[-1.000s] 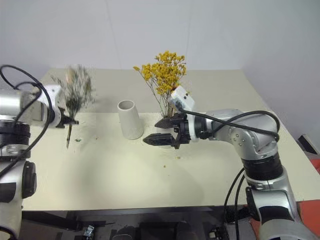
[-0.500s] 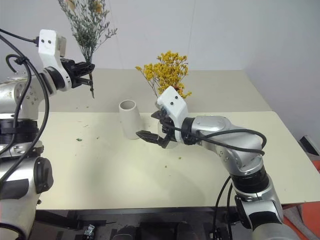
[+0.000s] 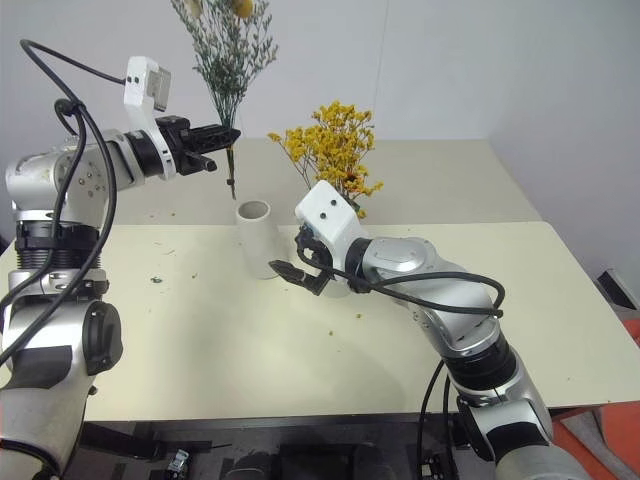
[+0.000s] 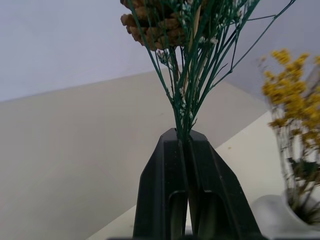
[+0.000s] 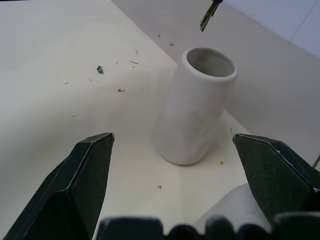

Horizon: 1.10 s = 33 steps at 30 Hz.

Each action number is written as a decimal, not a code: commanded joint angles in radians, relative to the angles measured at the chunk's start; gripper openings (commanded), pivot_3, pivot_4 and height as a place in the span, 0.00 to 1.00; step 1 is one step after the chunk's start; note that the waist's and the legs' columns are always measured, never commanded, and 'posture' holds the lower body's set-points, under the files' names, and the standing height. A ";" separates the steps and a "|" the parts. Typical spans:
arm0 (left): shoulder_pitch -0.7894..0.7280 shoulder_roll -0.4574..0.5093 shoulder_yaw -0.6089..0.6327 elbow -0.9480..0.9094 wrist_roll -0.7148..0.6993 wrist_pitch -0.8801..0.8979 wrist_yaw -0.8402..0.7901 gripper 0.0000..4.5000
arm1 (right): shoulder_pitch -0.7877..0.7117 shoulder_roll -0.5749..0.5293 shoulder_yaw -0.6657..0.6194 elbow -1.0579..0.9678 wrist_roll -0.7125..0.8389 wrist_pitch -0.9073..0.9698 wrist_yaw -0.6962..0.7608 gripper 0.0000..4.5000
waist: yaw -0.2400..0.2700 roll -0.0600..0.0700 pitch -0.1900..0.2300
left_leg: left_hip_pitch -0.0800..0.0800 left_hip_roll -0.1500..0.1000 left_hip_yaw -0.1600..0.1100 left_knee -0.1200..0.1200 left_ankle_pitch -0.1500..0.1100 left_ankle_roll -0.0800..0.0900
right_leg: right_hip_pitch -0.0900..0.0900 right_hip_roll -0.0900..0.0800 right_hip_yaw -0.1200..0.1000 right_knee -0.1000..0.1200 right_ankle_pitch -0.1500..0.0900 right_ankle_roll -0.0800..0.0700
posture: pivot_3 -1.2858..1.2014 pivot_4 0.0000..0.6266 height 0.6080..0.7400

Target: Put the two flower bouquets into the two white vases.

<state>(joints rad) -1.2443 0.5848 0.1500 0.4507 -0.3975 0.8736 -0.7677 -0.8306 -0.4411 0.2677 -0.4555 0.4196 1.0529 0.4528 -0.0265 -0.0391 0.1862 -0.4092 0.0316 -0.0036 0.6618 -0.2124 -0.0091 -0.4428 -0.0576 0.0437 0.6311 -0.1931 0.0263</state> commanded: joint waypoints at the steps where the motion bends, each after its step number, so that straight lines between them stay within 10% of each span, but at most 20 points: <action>1: -0.010 0.011 0.030 -0.025 -0.052 -0.040 -0.076 0.01 | -0.021 0.005 -0.008 -0.007 -0.021 -0.023 0.003 1.00 | -0.004 0.000 0.000 | 0.000 0.000 0.000 0.000 0.000 0.000 | 0.000 0.000 0.000 0.000 0.000 0.000 | 0.52 0.24 1.00; 28: 0.253 -0.017 0.031 -0.138 -0.091 -0.286 -0.184 0.01 | -0.012 0.011 -0.009 -0.012 -0.036 -0.015 0.018 1.00 | -0.017 0.000 0.000 | 0.001 0.000 0.000 0.000 0.000 0.000 | 0.001 0.000 0.000 0.000 0.000 0.000 | 0.52 0.24 1.00; 33: 0.294 -0.014 0.035 -0.196 -0.104 -0.255 -0.175 0.29 | -0.011 0.010 -0.010 -0.014 -0.037 -0.014 0.024 1.00 | -0.016 0.000 0.000 | 0.001 0.001 0.000 0.000 0.000 0.000 | 0.001 0.001 0.000 0.000 0.000 0.000 | 0.52 0.24 1.00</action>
<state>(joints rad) -0.9481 0.5569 0.1755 0.3093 -0.4764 0.6134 -0.9431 -0.8305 -0.4310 0.2678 -0.4415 0.3928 1.0530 0.4755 -0.0429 -0.0391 0.1862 -0.4082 0.0322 -0.0037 0.6618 -0.2124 -0.0091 -0.4421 -0.0571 0.0439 0.6313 -0.1931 0.0263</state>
